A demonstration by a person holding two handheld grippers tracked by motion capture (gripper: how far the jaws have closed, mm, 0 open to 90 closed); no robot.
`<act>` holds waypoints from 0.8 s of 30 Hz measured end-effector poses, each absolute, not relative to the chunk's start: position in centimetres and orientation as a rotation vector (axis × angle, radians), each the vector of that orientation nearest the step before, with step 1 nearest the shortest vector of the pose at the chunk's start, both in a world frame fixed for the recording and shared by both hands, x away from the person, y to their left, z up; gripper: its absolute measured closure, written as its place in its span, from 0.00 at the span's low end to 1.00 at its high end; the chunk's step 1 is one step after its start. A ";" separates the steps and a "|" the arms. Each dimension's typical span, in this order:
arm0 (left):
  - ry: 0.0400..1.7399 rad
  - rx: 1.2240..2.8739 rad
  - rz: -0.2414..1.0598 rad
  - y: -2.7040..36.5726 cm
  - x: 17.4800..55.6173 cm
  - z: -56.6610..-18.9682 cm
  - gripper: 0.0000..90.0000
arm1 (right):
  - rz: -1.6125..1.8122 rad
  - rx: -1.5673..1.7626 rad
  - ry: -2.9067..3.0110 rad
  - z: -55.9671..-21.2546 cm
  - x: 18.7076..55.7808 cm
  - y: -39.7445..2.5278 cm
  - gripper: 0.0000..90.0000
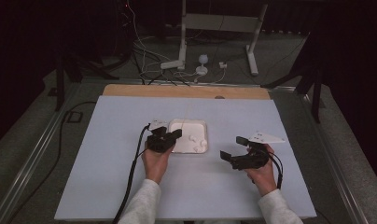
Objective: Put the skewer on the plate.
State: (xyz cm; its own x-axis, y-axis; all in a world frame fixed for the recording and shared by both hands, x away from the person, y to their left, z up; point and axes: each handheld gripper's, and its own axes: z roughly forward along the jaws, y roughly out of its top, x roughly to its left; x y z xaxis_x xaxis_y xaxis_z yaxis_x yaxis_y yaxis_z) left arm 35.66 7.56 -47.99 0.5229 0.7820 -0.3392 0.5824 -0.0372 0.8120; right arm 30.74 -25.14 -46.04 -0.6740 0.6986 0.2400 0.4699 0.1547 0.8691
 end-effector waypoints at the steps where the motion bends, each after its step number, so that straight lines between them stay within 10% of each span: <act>1: 1.161 1.724 0.237 7.4 35.7 -48.1 1.00 | 1.538 1.145 2.202 -46.1 30.6 -25.4 0.00; 24: 1.306 1.732 0.208 5.6 36.2 -51.2 0.99 | 1.494 1.207 2.159 -46.1 29.9 -27.8 0.00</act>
